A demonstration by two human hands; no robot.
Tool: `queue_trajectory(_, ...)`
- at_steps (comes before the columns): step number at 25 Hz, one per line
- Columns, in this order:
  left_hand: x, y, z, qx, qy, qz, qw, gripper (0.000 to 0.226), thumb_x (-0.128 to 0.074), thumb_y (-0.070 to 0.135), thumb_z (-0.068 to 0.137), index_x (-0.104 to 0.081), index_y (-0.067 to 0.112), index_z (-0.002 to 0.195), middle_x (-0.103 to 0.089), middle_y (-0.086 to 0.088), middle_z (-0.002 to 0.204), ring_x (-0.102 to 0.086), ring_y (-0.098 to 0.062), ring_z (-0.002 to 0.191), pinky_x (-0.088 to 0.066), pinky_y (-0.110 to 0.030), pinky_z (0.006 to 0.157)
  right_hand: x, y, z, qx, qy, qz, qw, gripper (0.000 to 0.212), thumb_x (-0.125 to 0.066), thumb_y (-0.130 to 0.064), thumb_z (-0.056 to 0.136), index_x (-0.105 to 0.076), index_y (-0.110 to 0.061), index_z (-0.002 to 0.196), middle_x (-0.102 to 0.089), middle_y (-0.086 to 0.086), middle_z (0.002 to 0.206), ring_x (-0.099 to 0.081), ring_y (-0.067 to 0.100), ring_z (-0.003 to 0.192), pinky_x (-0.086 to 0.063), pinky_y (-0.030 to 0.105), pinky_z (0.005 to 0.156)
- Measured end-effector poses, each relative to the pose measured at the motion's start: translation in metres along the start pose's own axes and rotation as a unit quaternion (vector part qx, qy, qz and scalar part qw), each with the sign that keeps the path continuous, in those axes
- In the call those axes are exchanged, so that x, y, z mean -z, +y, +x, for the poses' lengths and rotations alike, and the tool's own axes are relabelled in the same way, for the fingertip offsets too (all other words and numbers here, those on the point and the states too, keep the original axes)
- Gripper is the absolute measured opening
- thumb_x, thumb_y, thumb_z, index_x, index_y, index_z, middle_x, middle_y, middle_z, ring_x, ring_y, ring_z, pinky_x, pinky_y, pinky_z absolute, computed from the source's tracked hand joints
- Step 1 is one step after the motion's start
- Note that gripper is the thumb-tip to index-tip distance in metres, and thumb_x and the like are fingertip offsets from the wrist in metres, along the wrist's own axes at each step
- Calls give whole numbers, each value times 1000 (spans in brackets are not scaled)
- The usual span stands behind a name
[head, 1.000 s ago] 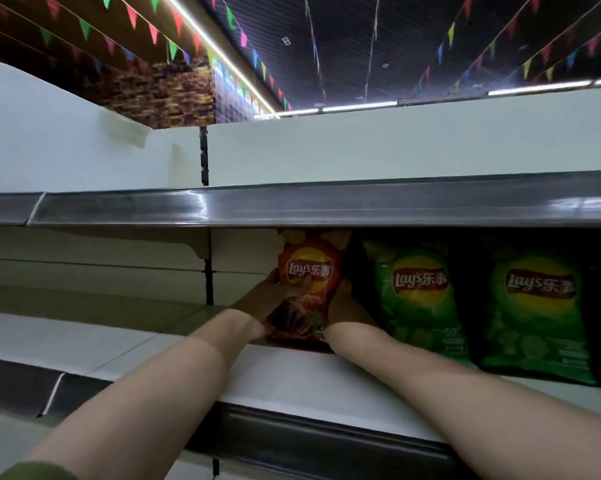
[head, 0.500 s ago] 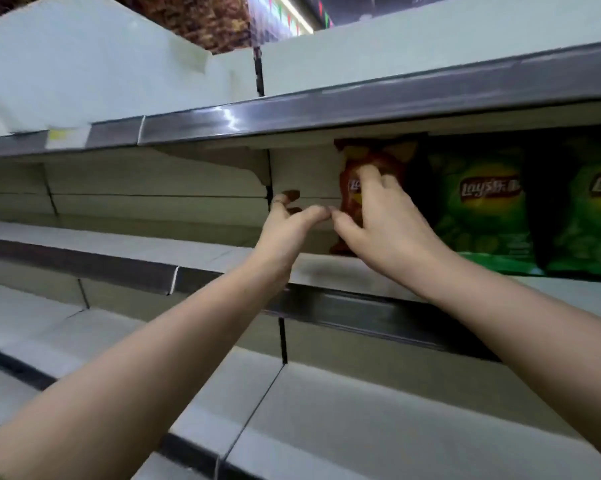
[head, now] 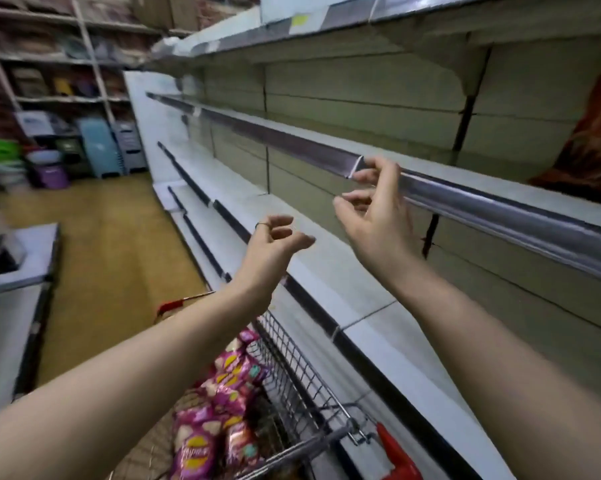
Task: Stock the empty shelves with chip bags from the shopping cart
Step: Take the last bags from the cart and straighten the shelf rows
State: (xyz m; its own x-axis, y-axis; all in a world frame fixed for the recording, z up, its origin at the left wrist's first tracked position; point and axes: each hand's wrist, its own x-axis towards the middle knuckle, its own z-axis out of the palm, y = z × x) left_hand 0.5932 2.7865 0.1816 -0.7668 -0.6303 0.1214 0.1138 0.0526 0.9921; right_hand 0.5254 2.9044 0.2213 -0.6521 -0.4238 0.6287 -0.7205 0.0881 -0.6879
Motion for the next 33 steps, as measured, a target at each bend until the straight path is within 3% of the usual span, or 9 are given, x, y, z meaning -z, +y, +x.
queue_trajectory(3,37,-32,-29,48,105,3,993,37,-65,6,82,-49,9,115,-60,-4,97,-58,-15,88,-44,-29,80,-45,15,-25,-19,-105,29,994,51,-58,-12,88,-33,-10,132,-42,1,116,-54,10,86,-45,26,81)
queue_trajectory(8,79,-80,-79,137,211,18,968,33,-62,5,85,-47,9,114,-58,-7,102,-57,-12,77,-46,-20,58,-112,38,-69,-64,-245,63,965,48,-55,-14,89,-31,-10,131,-44,4,119,-52,9,80,-41,24,79)
queue_trajectory(11,104,-107,-92,193,239,11,951,35,-59,5,87,-46,8,119,-59,-6,99,-58,-10,70,-48,-19,55,-158,53,-90,-96,-320,76,940,51,-54,-17,89,-28,-14,133,-44,5,123,-56,21,95,-50,43,85)
queue_trajectory(17,156,-170,-63,260,267,7,928,30,-59,3,86,-45,6,113,-56,-2,88,-52,-8,70,-43,-18,56,-246,100,-106,-201,-412,33,888,54,-53,-16,92,-25,-16,138,-47,5,124,-58,22,97,-54,35,79)
queue_trajectory(20,177,-207,-40,311,264,-12,913,25,-57,2,88,-44,7,108,-54,-7,97,-51,-9,72,-41,-19,58,-289,140,-119,-247,-447,-32,859,49,-53,-20,93,-28,-14,134,-51,8,122,-59,27,100,-52,46,86)
queue_trajectory(23,186,-246,-20,348,258,-15,901,14,-55,1,89,-45,11,92,-55,-8,95,-52,-9,71,-44,-17,53,-320,187,-138,-282,-476,-81,829,51,-54,-22,93,-29,-10,136,-52,9,126,-56,27,109,-48,41,92)
queue_trajectory(28,189,-321,5,408,280,-15,869,23,-59,4,86,-47,8,105,-58,-6,91,-57,-18,81,-46,-36,87,-368,281,-175,-351,-526,-128,764,44,-57,-25,91,-40,-3,125,-60,12,114,-58,28,99,-45,30,74)
queue_trajectory(30,190,-349,12,424,299,-11,855,25,-62,7,83,-49,10,105,-58,-7,91,-55,-20,86,-43,-30,76,-390,319,-196,-382,-550,-148,728,46,-56,-26,92,-41,0,126,-58,17,117,-57,31,104,-43,30,73)
queue_trajectory(33,191,-383,16,451,297,-16,841,14,-58,3,86,-51,15,83,-57,-2,80,-53,-16,77,-42,-21,57,-419,363,-234,-429,-582,-164,671,63,-61,-35,89,-36,2,133,-51,18,132,-51,34,119,-43,35,92)
